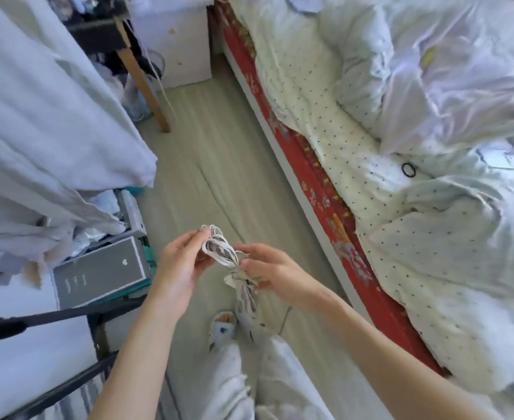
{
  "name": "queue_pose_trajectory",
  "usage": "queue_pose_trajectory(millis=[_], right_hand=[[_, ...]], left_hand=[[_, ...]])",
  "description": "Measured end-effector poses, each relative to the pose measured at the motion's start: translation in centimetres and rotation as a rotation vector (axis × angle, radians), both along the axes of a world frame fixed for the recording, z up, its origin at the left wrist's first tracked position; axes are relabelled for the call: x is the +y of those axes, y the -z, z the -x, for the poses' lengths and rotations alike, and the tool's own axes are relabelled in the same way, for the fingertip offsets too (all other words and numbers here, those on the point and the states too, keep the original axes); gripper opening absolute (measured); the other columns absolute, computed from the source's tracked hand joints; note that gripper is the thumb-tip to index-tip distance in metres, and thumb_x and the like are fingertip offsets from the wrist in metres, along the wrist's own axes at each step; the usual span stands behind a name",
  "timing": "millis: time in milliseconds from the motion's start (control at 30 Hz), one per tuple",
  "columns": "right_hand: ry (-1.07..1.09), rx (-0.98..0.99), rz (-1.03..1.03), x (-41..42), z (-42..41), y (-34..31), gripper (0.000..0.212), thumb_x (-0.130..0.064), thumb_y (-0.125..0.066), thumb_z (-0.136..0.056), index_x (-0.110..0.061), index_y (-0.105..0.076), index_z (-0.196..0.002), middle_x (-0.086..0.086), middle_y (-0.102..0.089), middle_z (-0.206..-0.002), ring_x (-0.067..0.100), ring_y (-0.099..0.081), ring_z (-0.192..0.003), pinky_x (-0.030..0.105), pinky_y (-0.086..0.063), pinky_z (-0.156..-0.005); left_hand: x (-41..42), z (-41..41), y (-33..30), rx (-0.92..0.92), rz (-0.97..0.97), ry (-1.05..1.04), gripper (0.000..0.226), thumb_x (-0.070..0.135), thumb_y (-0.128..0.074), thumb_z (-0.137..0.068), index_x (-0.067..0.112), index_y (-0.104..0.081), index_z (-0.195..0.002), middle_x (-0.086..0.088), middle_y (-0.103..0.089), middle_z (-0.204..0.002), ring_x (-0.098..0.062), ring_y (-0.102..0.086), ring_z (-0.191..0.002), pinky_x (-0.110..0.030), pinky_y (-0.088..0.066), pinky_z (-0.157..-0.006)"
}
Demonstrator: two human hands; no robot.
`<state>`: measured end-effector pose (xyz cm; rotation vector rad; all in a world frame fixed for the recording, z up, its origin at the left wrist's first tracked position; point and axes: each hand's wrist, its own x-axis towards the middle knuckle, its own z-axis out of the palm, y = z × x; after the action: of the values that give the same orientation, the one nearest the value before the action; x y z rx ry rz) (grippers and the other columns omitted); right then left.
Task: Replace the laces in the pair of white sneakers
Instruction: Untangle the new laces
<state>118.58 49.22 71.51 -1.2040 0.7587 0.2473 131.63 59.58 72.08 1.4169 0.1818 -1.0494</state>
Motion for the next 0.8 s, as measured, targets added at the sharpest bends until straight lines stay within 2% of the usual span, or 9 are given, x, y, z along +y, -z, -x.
queue_pose_trajectory(millis=[67,100,167,267,467,600,700,800], right_hand=[[0.13,0.018,0.022,1.0,2.4,-0.7,0.026,-0.024,-0.059,-0.083,-0.027,-0.06,-0.109,0.008,-0.063,-0.107,0.017,-0.061,-0.092,0.045,-0.051,-0.086],[0.192,0.029,0.042,1.6,3.5,-0.8,0.026,-0.024,-0.059,-0.082,-0.026,-0.06,-0.107,0.009,-0.063,-0.107,0.019,-0.06,-0.092,0.046,-0.05,-0.087],[0.338,0.026,0.039,3.1,5.7,-0.9,0.025,-0.023,-0.061,-0.079,-0.024,-0.061,-0.104,0.007,-0.063,-0.101,0.017,-0.059,-0.088,0.038,-0.049,-0.081],[0.513,0.017,0.047,5.0,9.0,-1.2,0.02,-0.017,-0.062,-0.086,-0.022,-0.064,-0.105,0.002,-0.065,-0.097,0.012,-0.059,-0.085,0.025,-0.045,-0.072],[0.888,-0.004,0.092,6.5,17.8,-2.2,0.022,-0.016,-0.066,-0.085,-0.023,-0.065,-0.105,-0.001,-0.071,-0.102,0.016,-0.066,-0.094,0.03,-0.051,-0.081],[1.134,-0.006,0.09,8.5,23.9,-2.4,0.019,-0.009,-0.066,-0.085,-0.02,-0.066,-0.1,-0.001,-0.072,-0.097,0.01,-0.066,-0.085,0.023,-0.048,-0.074],[1.333,-0.001,0.09,9.6,28.8,-2.2,0.018,-0.008,-0.067,-0.084,-0.015,-0.067,-0.1,0.0,-0.072,-0.095,0.009,-0.066,-0.081,0.024,-0.05,-0.073],[1.571,-0.062,0.044,9.5,34.4,-1.9,0.016,-0.004,-0.067,-0.082,-0.011,-0.066,-0.096,0.003,-0.071,-0.09,0.012,-0.066,-0.078,0.026,-0.052,-0.074]], left_hand=[[-0.9,1.6,-1.0,0.035,-0.02,0.095,0.014,0.015,-0.057,-0.09,0.01,-0.066,-0.082,0.001,-0.068,-0.065,-0.011,-0.062,-0.064,-0.022,-0.05,-0.061],[-1.3,2.4,-1.3,0.05,-0.029,0.155,0.014,0.014,-0.057,-0.09,0.01,-0.066,-0.081,0.001,-0.068,-0.064,-0.011,-0.063,-0.062,-0.022,-0.05,-0.058],[-2.1,4.0,-2.2,0.062,-0.028,0.297,0.014,0.014,-0.056,-0.09,0.009,-0.067,-0.082,-0.002,-0.069,-0.066,-0.01,-0.064,-0.058,-0.021,-0.051,-0.055],[-3.4,6.6,-3.5,0.052,0.008,0.514,0.02,0.017,-0.051,-0.094,0.005,-0.067,-0.089,-0.009,-0.07,-0.079,-0.015,-0.065,-0.064,-0.022,-0.053,-0.059],[-6.5,14.6,-4.9,-0.107,0.018,1.014,0.025,0.021,-0.047,-0.096,0.013,-0.069,-0.089,-0.006,-0.072,-0.077,-0.015,-0.066,-0.069,-0.021,-0.051,-0.058],[-7.9,20.9,-4.7,-0.229,-0.043,1.22,0.027,0.024,-0.047,-0.097,0.016,-0.072,-0.089,-0.008,-0.072,-0.084,-0.021,-0.065,-0.079,-0.036,-0.053,-0.078],[-8.1,25.4,-4.3,-0.318,-0.054,1.338,0.027,0.025,-0.048,-0.097,0.023,-0.072,-0.085,0.002,-0.072,-0.081,-0.015,-0.061,-0.078,-0.032,-0.05,-0.078],[-8.2,30.8,-4.5,-0.353,0.0,1.5,0.017,0.024,-0.054,-0.094,0.024,-0.071,-0.093,0.005,-0.073,-0.089,-0.011,-0.062,-0.076,-0.026,-0.049,-0.075]])
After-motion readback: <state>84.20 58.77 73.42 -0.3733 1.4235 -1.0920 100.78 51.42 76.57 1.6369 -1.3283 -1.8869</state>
